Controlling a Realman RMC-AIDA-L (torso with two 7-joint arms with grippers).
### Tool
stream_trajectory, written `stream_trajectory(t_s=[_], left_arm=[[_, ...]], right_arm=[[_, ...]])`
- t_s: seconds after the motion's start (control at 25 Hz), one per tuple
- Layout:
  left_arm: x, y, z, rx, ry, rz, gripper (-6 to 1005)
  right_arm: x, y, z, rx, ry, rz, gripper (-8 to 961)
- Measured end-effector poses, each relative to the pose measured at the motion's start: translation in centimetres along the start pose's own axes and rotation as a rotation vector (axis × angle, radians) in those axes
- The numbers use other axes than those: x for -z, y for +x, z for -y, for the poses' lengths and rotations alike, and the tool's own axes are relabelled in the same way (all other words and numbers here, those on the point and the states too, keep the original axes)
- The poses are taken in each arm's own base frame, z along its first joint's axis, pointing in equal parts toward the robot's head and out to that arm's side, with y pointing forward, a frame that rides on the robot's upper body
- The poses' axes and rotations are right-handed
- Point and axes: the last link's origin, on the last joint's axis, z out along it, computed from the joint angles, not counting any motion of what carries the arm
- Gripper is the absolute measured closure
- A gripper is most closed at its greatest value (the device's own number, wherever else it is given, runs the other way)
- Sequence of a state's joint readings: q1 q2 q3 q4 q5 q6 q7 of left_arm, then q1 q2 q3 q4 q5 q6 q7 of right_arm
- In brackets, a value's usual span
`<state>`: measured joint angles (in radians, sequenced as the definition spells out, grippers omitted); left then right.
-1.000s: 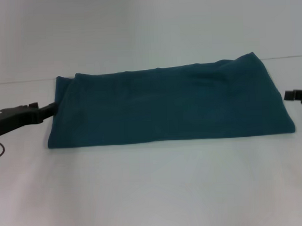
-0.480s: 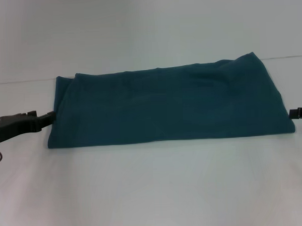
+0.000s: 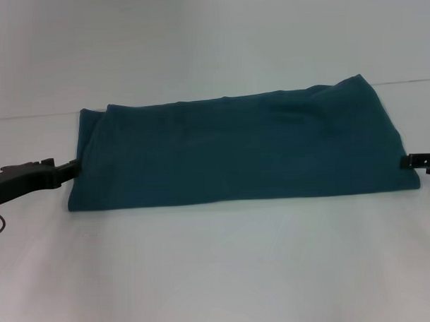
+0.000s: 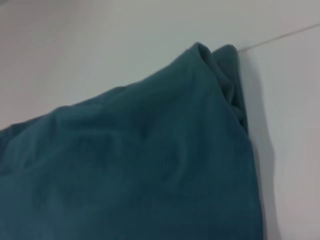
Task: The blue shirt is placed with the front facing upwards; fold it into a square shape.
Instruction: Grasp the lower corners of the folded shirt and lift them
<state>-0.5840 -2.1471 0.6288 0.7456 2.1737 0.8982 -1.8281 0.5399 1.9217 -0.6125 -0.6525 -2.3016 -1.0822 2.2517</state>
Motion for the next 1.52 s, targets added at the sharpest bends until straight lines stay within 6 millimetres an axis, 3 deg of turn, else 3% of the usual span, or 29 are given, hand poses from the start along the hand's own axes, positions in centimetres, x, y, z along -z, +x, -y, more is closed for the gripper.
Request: stream_trajectory(t_s=[0.8,1.44,1.52], left_arm=[[0.0,0.0,0.1,0.0,0.009,-0.002,413],[0.0,0.2,0.1,-0.006,0.012,-0.006,413],[-0.1,0.2,0.2,-0.007,0.016,-0.007,413]], right_arm=[[-1.9,0.5,-0.8,0.004,0.023,-0.019,230],[-2.0,0.6,-0.9,-0.005,0.017,-0.011,234],[-1.9,0.6,-0.8,-0.005,0.019,-0.009,320]])
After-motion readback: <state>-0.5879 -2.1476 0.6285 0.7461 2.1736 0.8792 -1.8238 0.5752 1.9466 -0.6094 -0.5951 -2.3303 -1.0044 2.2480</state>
